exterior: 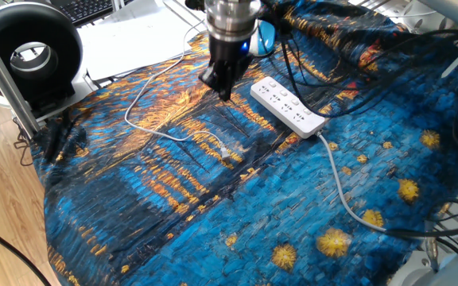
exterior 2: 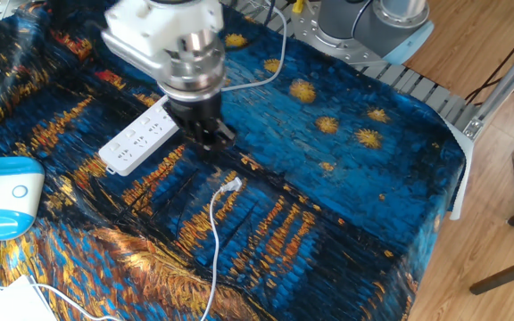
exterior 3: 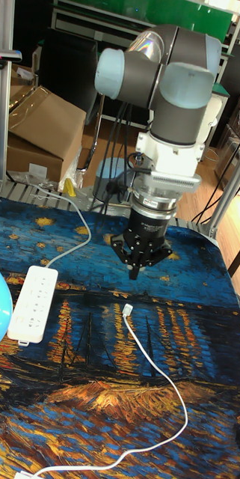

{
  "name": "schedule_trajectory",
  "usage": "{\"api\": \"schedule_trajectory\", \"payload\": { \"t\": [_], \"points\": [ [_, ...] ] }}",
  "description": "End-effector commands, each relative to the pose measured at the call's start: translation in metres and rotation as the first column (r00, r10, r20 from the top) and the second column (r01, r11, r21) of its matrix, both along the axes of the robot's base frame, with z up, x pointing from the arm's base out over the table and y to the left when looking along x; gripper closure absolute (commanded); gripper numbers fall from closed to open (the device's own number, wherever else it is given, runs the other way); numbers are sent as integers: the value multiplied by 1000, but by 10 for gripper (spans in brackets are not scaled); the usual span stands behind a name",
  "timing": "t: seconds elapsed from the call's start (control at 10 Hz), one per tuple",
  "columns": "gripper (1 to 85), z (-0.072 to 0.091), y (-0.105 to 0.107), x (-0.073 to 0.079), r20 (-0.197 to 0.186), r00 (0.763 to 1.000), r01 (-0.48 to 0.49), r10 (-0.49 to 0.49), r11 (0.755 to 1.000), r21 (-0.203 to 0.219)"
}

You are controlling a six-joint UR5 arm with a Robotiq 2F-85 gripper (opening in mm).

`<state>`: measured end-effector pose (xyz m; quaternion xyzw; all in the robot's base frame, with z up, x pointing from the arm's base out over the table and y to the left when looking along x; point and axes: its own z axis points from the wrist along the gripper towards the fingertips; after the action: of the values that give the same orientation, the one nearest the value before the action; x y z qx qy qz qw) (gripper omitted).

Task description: Plug in the power cord of the desk lamp, turn on the socket, and light up the desk lamp

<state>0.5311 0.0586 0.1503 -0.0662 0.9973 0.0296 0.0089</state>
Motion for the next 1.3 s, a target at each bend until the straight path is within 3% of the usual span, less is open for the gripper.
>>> {"api": "schedule_trajectory", "payload": {
  "t": [0.0,0.1,0.2,0.3,0.5,0.6,0.7,0.8,0.9,1.2],
  "points": [
    [843,-5,3,-18,-46,991,-128,128,992,2],
    [843,-4,5,-26,-73,988,-135,136,991,13],
    [843,-4,17,-35,-96,979,-171,178,982,74],
    [843,-5,17,-36,-80,968,-230,239,967,111],
    [843,-6,-21,-8,9,910,-414,414,910,20],
    [843,-4,-36,-1,6,908,-418,419,907,-43],
    [843,-4,-32,1,12,932,-360,361,932,-41],
    [843,-4,-13,0,20,974,-225,224,974,25],
    [843,-4,-7,-2,10,991,-135,134,989,55],
    [843,-16,-27,-22,-57,998,-1,-2,998,-61]
  ]
}}
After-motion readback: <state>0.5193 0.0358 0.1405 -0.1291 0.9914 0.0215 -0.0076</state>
